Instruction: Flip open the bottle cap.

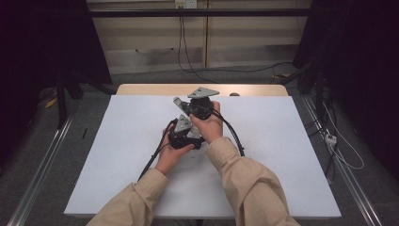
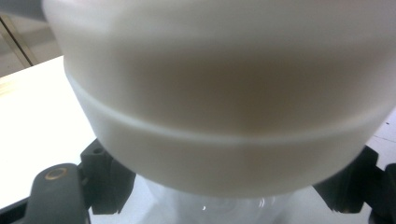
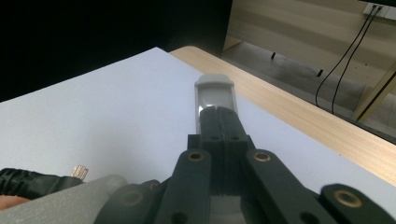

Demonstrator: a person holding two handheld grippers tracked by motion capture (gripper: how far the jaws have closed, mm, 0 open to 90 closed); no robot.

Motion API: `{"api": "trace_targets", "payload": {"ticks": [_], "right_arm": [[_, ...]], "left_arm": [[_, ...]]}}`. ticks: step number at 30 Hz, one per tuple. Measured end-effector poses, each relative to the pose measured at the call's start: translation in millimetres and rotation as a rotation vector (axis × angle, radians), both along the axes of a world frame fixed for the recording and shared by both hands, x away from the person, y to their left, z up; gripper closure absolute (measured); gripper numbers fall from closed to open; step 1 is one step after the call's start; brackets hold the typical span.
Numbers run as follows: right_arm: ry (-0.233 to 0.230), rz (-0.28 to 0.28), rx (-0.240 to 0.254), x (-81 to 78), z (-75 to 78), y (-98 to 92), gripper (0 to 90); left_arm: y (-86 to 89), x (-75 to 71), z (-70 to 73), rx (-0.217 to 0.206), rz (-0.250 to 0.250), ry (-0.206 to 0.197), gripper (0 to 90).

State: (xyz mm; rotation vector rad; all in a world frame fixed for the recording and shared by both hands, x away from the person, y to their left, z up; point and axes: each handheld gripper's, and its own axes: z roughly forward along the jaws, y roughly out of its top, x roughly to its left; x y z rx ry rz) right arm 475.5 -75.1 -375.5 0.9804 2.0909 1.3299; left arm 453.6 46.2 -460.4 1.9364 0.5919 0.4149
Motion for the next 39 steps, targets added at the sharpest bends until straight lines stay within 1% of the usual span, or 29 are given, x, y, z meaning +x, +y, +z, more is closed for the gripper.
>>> {"api": "trace_targets", "payload": {"ticks": [11, 13, 15, 18, 22, 24, 25, 27, 28, 29, 30, 31, 32, 34, 37, 39], "right_arm": [[0.023, 0.000, -0.005, 2.8, -1.3, 2.0, 90.0], [0.025, -0.002, -0.006, 3.1, -1.6, 2.7, 90.0], [0.025, -0.001, -0.009, 3.1, -1.9, 3.4, 90.0], [0.028, 0.000, -0.004, 3.2, -1.8, 2.7, 90.0], [0.025, -0.001, -0.003, 2.3, -0.7, 1.0, 90.0], [0.021, -0.003, -0.005, 1.3, -0.2, 0.1, 89.4], [0.018, -0.002, -0.003, 0.8, -0.3, -0.5, 88.7], [0.015, -0.008, -0.003, -0.4, -0.3, -2.0, 86.5], [0.013, -0.007, 0.002, -0.9, -0.1, -3.0, 85.6], [0.013, -0.006, 0.009, -1.6, 0.3, -3.9, 84.3], [0.004, -0.010, 0.008, -2.4, 0.6, -5.0, 83.0], [0.004, -0.009, 0.005, -3.3, 1.2, -6.1, 81.4], [0.004, -0.010, 0.007, -4.2, 1.5, -7.2, 79.2], [-0.002, -0.009, 0.007, -6.1, 2.4, -9.8, 78.4], [-0.002, -0.009, 0.018, -9.0, 4.1, -13.5, 72.3], [-0.004, -0.012, 0.020, -11.4, 5.8, -15.4, 67.1]], "left_arm": [[0.9, 0.7, -0.1, -0.005, 0.000, 0.005, 18.7], [1.5, 1.1, 0.0, -0.005, 0.007, 0.003, 18.6], [1.3, 0.8, -0.3, -0.016, 0.010, 0.015, 18.5], [1.5, 1.3, 0.0, -0.004, 0.005, 0.003, 18.5], [0.5, 0.6, 0.0, -0.007, -0.002, 0.005, 18.5], [0.0, -0.2, 0.0, -0.004, 0.006, 0.004, 18.4], [0.5, 0.3, 0.3, -0.002, 0.004, -0.001, 18.4], [2.5, 1.6, 0.5, -0.015, -0.006, 0.008, 18.3], [2.8, 1.9, 0.1, -0.037, -0.010, 0.029, 18.0], [4.5, 2.7, 0.8, -0.028, -0.003, 0.027, 16.7], [5.1, 3.0, 0.9, -0.028, -0.002, 0.033, 14.7], [4.6, 2.4, 0.5, -0.041, -0.002, 0.051, 13.8], [4.8, 2.3, 0.6, -0.037, -0.006, 0.053, 13.2], [4.5, 1.5, 0.9, -0.029, -0.012, 0.056, 12.1], [3.8, 0.4, 1.6, -0.027, -0.015, 0.062, 10.4], [4.7, 0.1, 2.7, -0.014, -0.014, 0.054, 9.7]]}}
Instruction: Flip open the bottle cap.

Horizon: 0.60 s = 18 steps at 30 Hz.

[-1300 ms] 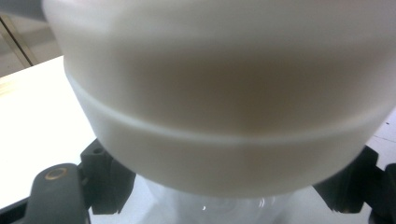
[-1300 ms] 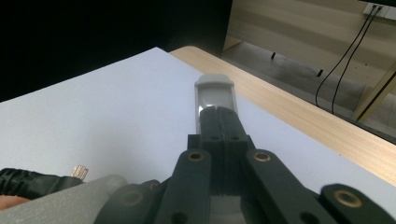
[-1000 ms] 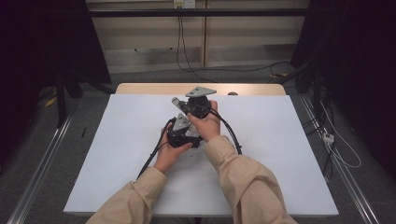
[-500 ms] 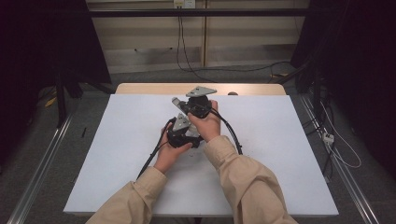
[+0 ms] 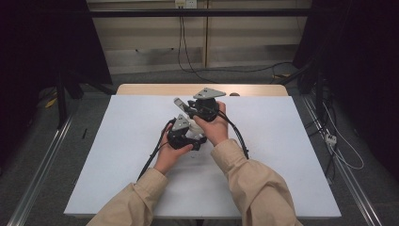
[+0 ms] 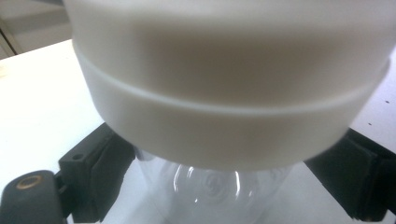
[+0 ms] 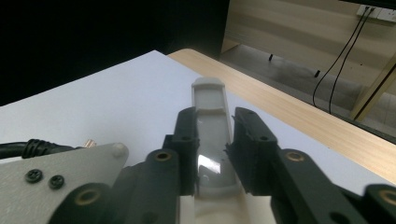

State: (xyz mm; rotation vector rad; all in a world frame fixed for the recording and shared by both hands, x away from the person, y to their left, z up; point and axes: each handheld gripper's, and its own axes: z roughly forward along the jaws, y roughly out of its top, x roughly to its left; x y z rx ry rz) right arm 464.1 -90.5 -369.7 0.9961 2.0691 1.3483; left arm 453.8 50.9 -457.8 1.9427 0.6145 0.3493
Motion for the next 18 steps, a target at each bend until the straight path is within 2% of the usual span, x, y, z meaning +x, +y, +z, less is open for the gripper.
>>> {"api": "trace_targets", "payload": {"ticks": [1, 5, 10, 15, 18], "right_arm": [[-0.003, -0.002, 0.002, -1.1, 0.7, -1.1, 63.3], [0.009, -0.005, 0.022, -5.4, 3.1, -5.0, 49.0], [0.019, -0.007, 0.041, -11.4, 3.8, -9.5, 36.2], [0.031, -0.012, 0.052, -17.6, 1.3, -13.2, 28.8], [0.028, -0.007, 0.060, -21.8, 0.7, -16.2, 27.4]], "left_arm": [[-0.3, -0.7, 0.3, -0.005, 0.000, 0.010, 9.3], [1.3, -2.2, 3.4, 0.006, -0.006, 0.006, 7.7], [5.7, -5.2, 7.4, 0.030, 0.005, 0.001, 6.0], [16.9, -5.9, 8.6, 0.015, 0.034, 0.022, 6.0], [23.1, -8.1, 11.3, 0.019, 0.039, 0.019, 6.0]]}}
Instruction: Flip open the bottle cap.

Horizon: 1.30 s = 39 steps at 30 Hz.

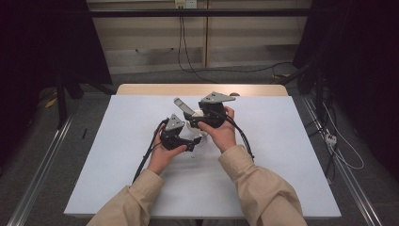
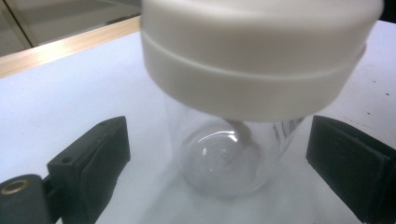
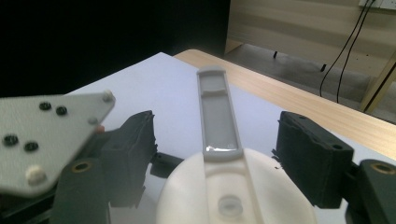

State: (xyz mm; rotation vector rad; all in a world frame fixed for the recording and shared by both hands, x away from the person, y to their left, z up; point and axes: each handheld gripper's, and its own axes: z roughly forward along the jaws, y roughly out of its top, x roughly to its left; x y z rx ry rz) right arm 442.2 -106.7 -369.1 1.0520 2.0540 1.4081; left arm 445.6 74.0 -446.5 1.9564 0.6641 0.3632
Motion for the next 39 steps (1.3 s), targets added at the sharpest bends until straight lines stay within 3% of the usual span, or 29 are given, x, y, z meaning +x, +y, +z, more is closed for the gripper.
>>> {"api": "trace_targets", "payload": {"ticks": [5, 9, 13, 20, 33, 39], "right_arm": [[-0.012, 0.001, 0.026, -13.2, -1.4, -11.5, 23.4], [-0.016, -0.005, 0.052, -27.1, -4.1, -26.6, 20.1], [-0.032, -0.015, 0.045, -40.9, -8.4, -42.4, 18.6], [-0.014, -0.023, 0.053, -61.1, -23.9, -72.0, 15.0], [0.031, -0.076, 0.027, -90.0, -58.8, -109.8, 11.6], [0.039, -0.078, 0.000, -102.6, -67.9, -119.7, 11.3]], "left_arm": [[14.8, -8.3, 8.1, 0.005, -0.005, -0.005, 4.7], [28.3, -18.1, 14.3, -0.036, -0.006, -0.003, 4.2], [38.1, -24.0, 18.0, -0.053, -0.002, 0.001, 4.1], [52.0, -32.6, 20.2, -0.084, -0.031, 0.016, 4.2], [79.1, -42.5, 18.1, -0.039, -0.027, 0.026, 4.7], [95.1, -49.7, 16.1, -0.045, -0.018, 0.046, 4.9]]}}
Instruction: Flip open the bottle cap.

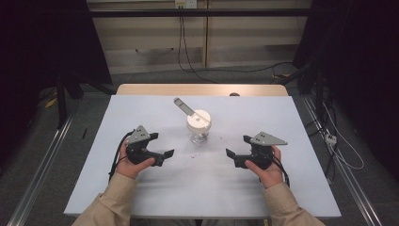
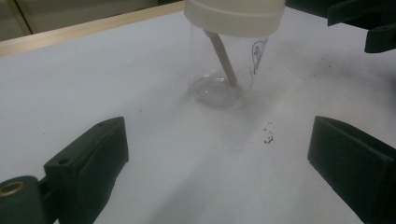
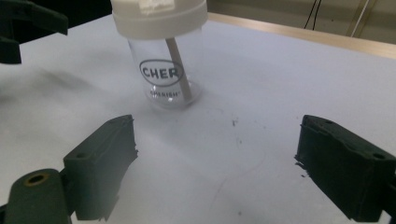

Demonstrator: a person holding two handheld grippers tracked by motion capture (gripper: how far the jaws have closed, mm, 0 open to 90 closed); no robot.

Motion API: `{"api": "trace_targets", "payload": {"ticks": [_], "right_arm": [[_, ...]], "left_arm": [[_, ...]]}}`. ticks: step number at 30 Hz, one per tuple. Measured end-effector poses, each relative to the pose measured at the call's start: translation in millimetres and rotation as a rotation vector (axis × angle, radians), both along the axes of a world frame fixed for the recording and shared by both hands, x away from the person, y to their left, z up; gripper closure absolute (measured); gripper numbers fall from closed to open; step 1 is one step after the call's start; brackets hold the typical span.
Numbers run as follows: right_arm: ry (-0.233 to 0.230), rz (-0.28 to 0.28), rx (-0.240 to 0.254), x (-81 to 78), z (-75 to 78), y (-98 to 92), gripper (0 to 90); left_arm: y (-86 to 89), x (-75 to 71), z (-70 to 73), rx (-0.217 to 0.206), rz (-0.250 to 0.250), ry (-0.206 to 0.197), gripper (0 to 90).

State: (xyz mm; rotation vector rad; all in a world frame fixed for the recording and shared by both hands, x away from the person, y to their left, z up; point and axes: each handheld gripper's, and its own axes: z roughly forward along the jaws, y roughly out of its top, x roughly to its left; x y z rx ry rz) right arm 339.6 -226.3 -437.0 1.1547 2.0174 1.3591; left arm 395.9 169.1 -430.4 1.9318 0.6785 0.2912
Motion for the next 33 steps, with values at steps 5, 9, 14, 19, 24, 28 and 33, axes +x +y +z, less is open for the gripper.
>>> {"api": "trace_targets", "payload": {"ticks": [5, 9, 14, 19, 24, 28, 33], "right_arm": [[0.001, 0.004, 0.000, -10.6, -3.7, -5.8, 11.3], [-0.002, 0.006, 0.002, -17.8, -5.2, -10.3, 11.3], [0.003, 0.000, 0.007, -23.2, -7.6, -17.3, 11.3], [0.002, -0.017, 0.011, -27.3, -9.7, -24.0, 11.3], [-0.004, -0.025, 0.007, -30.7, -10.1, -31.6, 11.3], [0.002, -0.038, 0.009, -33.7, -11.3, -38.2, 11.3], [0.007, -0.050, 0.014, -33.6, -12.8, -42.3, 11.3]], "left_arm": [[13.0, -8.1, 0.7, 0.010, 0.004, -0.005, 4.9], [23.2, -12.9, -0.6, 0.016, 0.011, -0.002, 4.9], [34.6, -16.8, -3.8, 0.024, 0.027, 0.007, 4.9], [42.3, -19.9, -5.4, 0.030, 0.029, 0.013, 6.3], [48.4, -21.7, -9.4, 0.044, 0.040, 0.024, 6.1], [53.5, -21.1, -10.9, 0.048, 0.053, 0.026, 5.9], [54.0, -19.9, -12.4, 0.045, 0.064, 0.032, 5.8]]}}
